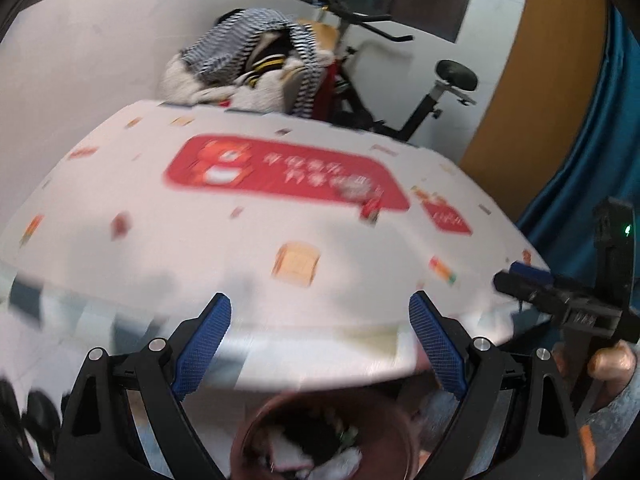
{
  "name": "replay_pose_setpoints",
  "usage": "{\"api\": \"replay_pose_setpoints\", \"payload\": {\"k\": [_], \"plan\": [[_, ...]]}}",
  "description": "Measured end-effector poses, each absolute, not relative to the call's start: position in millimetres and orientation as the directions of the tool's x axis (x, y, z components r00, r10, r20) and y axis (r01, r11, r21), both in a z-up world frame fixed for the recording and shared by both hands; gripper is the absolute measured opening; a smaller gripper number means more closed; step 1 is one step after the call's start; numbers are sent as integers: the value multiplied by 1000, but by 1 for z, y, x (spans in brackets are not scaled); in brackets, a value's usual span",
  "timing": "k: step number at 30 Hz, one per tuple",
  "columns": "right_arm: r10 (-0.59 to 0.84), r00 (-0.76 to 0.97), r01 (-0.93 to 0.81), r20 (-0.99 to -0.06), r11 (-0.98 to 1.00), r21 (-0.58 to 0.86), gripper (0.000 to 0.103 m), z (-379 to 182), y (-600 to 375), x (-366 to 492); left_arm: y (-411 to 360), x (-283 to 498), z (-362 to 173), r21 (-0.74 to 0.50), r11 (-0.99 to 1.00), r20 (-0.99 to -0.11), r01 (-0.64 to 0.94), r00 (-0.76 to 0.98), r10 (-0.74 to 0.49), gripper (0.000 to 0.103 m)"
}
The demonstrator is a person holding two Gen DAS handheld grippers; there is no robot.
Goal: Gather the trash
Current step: 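Reach the right gripper to the red lighter and grasp it, then grasp the clear plastic wrapper with the left gripper while the right holds the lighter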
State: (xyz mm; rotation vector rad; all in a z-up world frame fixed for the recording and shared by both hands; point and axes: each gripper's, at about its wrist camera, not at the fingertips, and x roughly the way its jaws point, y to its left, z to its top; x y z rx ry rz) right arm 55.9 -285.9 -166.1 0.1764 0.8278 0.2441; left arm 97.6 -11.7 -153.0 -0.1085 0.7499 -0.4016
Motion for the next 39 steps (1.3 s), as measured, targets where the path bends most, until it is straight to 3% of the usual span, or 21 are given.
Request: {"api": "replay_pose_setpoints", "payload": {"k": [3,8,13,18,19,21,25,28,29,32,39], "plan": [[252,665,-103,-703,963,248,97,-166,-300,81,-21,138,-142,-284,912,-630,296,660,-410,88],[212,644,-119,-735,977,178,97,-175,-296,133,-15,187,-139,-360,906,-639,224,648,-414,79],[200,602,-193,-773,976,102,97,-181,-267,184,-1,206,-149,-346,920,-656,185,653,-378,75],[124,556,-131,-822,989,60,95,-203,-244,234,17,213,-164,-348,925,-675,150,645,-359,74],[106,546,-119,-831,992,48,93,-208,-241,243,21,213,-166,-350,925,-676,145,645,-357,73],[76,518,-97,-852,995,31,79,-216,-236,260,26,214,-169,-352,926,-678,139,644,-354,73],[68,526,-119,-848,993,6,70,-223,-237,265,29,217,-175,-374,917,-682,136,630,-371,72],[89,539,-124,-838,992,26,46,-222,-248,257,18,221,-178,-363,920,-693,150,616,-374,70],[97,533,-117,-840,992,41,30,-220,-254,255,13,221,-178,-359,920,-695,157,613,-375,70],[159,516,-83,-842,987,136,27,-217,-281,250,-11,221,-180,-356,911,-697,209,590,-408,70],[116,514,-96,-850,992,77,28,-217,-303,243,-64,241,-185,-386,885,-704,261,537,-465,68]]}}
